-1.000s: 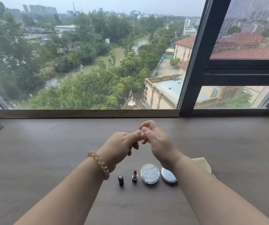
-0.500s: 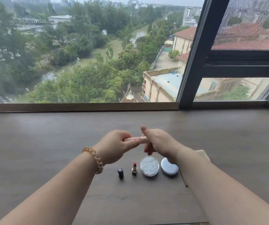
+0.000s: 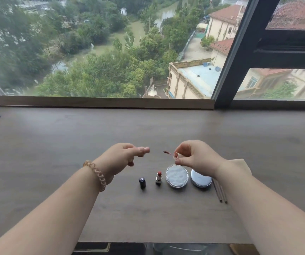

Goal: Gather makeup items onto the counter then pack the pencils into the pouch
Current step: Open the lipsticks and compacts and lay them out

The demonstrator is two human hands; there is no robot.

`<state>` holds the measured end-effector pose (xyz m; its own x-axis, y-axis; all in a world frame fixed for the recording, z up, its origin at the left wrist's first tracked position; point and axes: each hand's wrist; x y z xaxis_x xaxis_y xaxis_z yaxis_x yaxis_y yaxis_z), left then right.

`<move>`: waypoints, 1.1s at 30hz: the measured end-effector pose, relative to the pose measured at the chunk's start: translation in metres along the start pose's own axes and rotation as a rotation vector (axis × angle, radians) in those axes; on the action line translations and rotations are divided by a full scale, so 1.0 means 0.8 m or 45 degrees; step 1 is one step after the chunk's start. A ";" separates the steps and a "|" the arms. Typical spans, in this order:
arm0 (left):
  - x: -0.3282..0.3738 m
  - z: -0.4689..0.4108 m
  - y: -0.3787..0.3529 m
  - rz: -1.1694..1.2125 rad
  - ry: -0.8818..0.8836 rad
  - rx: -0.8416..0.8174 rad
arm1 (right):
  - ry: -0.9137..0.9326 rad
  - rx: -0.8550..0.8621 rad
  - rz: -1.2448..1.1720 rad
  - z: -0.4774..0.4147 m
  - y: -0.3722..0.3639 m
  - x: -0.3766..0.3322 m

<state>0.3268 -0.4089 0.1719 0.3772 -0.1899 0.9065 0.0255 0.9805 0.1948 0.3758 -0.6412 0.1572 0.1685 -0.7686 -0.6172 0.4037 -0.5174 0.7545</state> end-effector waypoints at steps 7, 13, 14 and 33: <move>-0.072 -0.034 0.001 0.620 0.234 0.058 | -0.129 0.064 -0.217 -0.036 -0.057 0.045; -0.101 -0.063 -0.010 0.654 0.138 0.280 | -0.065 0.097 -0.043 -0.078 -0.086 0.065; -0.104 -0.069 -0.011 0.657 0.111 0.277 | -0.048 0.095 0.034 -0.085 -0.089 0.064; -0.132 -0.112 -0.036 -0.542 0.092 0.087 | 0.340 -0.160 0.706 -0.133 -0.128 0.052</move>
<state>0.3691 -0.4124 0.0372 0.4103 -0.5699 0.7119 0.1321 0.8096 0.5719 0.4370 -0.5803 0.0310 0.5954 -0.7811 -0.1879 0.2915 -0.0079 0.9565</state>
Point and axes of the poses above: each hand's wrist, its own z-axis away from the middle knuckle, its own y-axis out of the back of the hand, x = y × z, and after that the axes turned 10 degrees about z, right-handed
